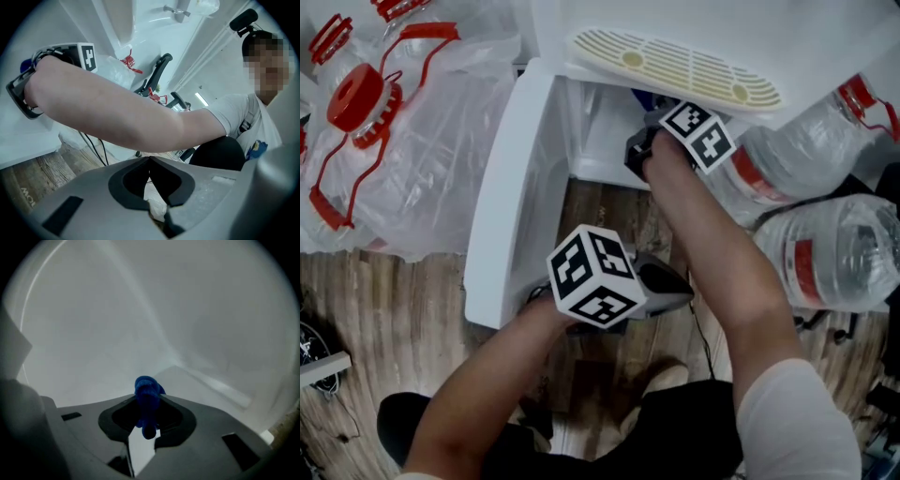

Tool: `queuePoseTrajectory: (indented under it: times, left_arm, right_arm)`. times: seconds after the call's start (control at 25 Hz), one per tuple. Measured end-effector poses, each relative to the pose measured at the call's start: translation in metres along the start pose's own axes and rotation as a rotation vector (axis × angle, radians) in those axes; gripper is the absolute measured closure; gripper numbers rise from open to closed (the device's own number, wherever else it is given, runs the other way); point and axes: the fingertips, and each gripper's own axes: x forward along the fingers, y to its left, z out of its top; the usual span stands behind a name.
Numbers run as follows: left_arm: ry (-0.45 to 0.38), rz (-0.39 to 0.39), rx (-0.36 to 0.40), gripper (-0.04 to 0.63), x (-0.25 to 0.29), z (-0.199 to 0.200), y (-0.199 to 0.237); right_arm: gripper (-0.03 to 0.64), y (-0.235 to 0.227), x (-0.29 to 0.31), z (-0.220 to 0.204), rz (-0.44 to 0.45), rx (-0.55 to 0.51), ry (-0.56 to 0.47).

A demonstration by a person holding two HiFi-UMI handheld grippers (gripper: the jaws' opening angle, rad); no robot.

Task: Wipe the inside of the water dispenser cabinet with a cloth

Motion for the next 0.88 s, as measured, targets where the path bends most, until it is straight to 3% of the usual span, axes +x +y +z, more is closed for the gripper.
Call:
queuePoseTrajectory:
  times: [0.16, 0.48, 0.88]
  left_arm:
    - [0.008, -0.001, 0.002, 0.595, -0.002, -0.003, -0.004]
    - [0.050, -0.007, 0.013, 0.595, 0.003, -0.011, -0.003]
    - [0.062, -0.007, 0.014, 0.595, 0.007, -0.015, -0.001]
  right_arm:
    - [0.534, 0.012, -0.024, 0.021, 0.060, 0.151, -0.075]
    - [0.535, -0.014, -0.043, 0.045, 0.108, 0.430, -0.239]
    - [0.535, -0.004, -0.098, 0.036, 0.205, 0.449, -0.150]
